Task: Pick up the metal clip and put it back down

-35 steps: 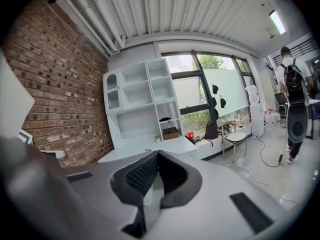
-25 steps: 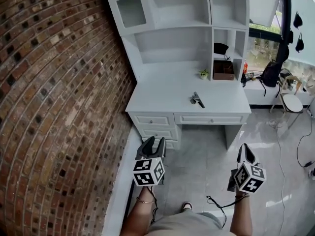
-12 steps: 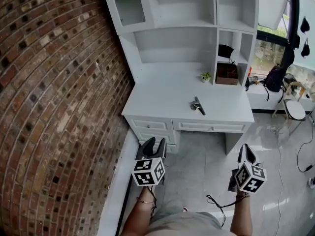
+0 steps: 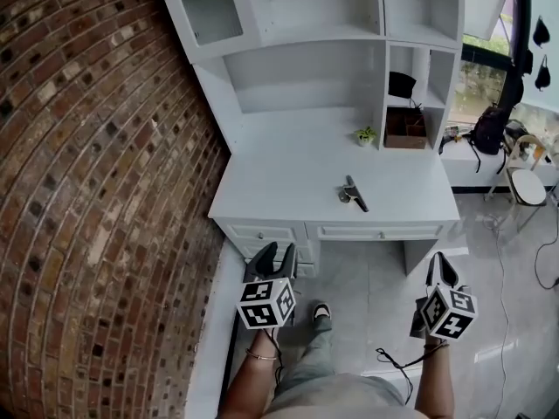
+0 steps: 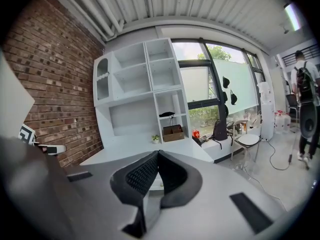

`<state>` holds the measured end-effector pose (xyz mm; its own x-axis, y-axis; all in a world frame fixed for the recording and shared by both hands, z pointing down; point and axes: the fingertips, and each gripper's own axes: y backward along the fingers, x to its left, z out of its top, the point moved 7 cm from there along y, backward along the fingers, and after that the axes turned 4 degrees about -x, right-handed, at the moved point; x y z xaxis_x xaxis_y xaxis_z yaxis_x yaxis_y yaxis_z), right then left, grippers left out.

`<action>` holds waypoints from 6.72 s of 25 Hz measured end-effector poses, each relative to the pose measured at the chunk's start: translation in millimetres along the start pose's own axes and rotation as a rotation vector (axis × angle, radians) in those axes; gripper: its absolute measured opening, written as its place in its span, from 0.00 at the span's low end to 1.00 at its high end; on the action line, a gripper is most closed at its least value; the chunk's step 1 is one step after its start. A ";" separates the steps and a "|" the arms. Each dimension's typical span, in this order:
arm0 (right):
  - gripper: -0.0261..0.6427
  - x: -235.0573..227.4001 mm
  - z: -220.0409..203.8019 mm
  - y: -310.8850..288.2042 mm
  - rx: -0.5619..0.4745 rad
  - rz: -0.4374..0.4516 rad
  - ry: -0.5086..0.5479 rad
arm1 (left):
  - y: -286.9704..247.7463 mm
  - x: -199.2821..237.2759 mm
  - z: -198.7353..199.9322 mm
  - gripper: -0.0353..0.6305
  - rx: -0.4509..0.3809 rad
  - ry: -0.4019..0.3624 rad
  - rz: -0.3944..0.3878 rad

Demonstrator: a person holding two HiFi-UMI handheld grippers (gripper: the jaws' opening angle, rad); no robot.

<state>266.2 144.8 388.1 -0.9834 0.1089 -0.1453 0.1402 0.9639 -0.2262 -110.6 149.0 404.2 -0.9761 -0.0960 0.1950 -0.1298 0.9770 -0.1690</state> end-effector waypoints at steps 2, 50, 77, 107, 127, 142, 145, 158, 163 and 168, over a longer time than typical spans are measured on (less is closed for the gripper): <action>0.04 3.0 3.5 -17.5 -0.004 -0.010 0.002 | -22.4 6.1 3.1 0.29 0.000 0.004 -0.015; 0.04 -7.4 57.3 -272.1 0.117 -0.132 0.023 | -324.2 22.1 8.2 0.29 0.211 0.094 -0.218; 0.04 -80.0 -12.9 -246.7 0.354 -0.218 0.031 | -356.0 -32.6 -108.3 0.29 0.428 0.241 -0.203; 0.04 -83.9 -31.7 -255.9 0.426 -0.222 0.026 | -382.9 -44.8 -138.5 0.22 0.538 0.350 -0.203; 0.04 -93.6 -23.9 -263.0 0.391 -0.223 -0.015 | -390.3 -48.3 -123.2 0.08 0.555 0.352 -0.179; 0.04 -96.3 -2.9 -278.0 0.305 -0.187 -0.066 | -392.6 -50.4 -73.9 0.07 0.492 0.245 -0.169; 0.04 -86.6 12.1 -292.6 0.266 -0.144 -0.058 | -389.3 -41.7 -41.5 0.07 0.404 0.178 -0.141; 0.04 15.1 112.1 -355.2 0.023 0.173 0.060 | -322.4 25.0 100.2 0.07 -0.043 -0.104 0.117; 0.04 71.4 137.4 -362.8 -0.046 0.314 0.064 | -291.3 52.3 111.2 0.07 -0.107 -0.107 0.197; 0.04 102.2 137.4 -363.6 -0.049 0.362 0.109 | -270.2 74.1 112.2 0.07 -0.120 -0.081 0.236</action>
<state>130.6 -227.9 323.1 -0.8780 0.4673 -0.1033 0.4778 0.8685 -0.1322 -167.4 -143.5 355.9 -0.9883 0.1268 0.0850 0.1198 0.9893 -0.0836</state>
